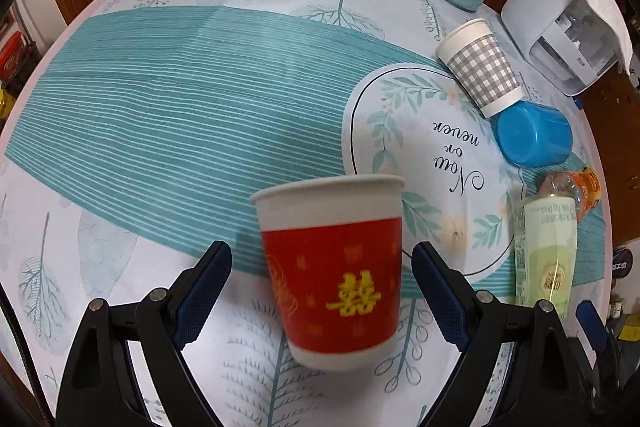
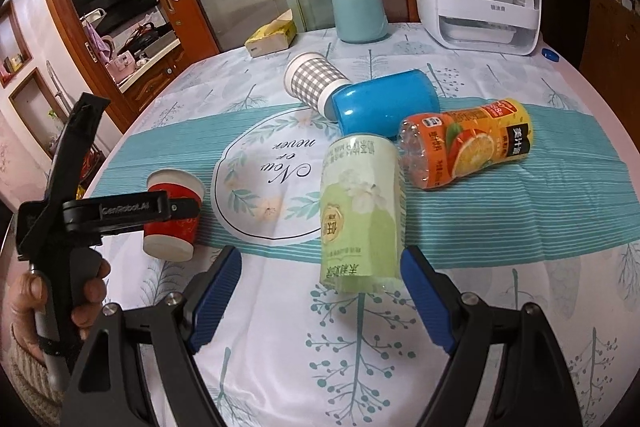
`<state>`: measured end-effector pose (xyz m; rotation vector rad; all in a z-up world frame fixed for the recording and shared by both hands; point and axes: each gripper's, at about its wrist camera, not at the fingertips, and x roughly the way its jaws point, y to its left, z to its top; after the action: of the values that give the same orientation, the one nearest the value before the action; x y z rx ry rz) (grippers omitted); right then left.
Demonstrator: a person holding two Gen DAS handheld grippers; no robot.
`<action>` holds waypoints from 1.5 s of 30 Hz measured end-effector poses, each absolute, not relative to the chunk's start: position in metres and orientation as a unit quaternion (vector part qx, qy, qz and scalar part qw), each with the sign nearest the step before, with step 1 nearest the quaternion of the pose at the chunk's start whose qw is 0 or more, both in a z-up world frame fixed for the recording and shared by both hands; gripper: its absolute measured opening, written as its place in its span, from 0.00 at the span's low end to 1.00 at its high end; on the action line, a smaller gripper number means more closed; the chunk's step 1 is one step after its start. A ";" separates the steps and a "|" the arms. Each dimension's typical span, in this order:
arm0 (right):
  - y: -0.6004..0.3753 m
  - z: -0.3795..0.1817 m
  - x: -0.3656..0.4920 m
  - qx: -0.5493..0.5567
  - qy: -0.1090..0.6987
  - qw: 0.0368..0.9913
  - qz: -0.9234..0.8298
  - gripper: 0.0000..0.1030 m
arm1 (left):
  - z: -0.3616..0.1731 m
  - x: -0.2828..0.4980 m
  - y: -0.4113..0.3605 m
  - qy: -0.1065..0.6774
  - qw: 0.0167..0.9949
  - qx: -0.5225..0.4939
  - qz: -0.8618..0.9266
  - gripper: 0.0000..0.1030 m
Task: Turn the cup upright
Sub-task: 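Move the left gripper to the upside-down red paper cup and close on it, then lift the red cup with the left gripper and turn it toward the right gripper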
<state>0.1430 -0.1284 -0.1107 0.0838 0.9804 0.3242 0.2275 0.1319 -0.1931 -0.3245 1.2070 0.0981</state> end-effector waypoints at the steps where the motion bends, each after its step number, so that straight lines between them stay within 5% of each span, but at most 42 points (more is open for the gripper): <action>1: -0.129 -0.111 0.143 0.041 0.468 0.869 0.154 0.80 | -0.194 0.228 0.132 0.567 0.808 -0.155 0.043 0.81; 5: -0.131 -0.111 0.143 0.044 0.469 0.869 0.152 0.80 | -0.203 0.232 0.128 0.579 0.797 -0.169 0.024 0.58; 29: -0.178 -0.076 0.100 0.082 0.447 0.883 0.122 0.80 | -0.137 0.148 0.049 0.554 0.812 -0.171 -0.070 0.57; 45: -0.243 -0.099 0.052 0.100 0.486 0.866 0.063 0.80 | -0.178 0.096 -0.037 0.601 0.777 -0.158 -0.105 0.57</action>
<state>0.0523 -0.2434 -0.0994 0.2101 1.0180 0.1318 0.0956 -0.0374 -0.1777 -0.3409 1.2993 -0.2265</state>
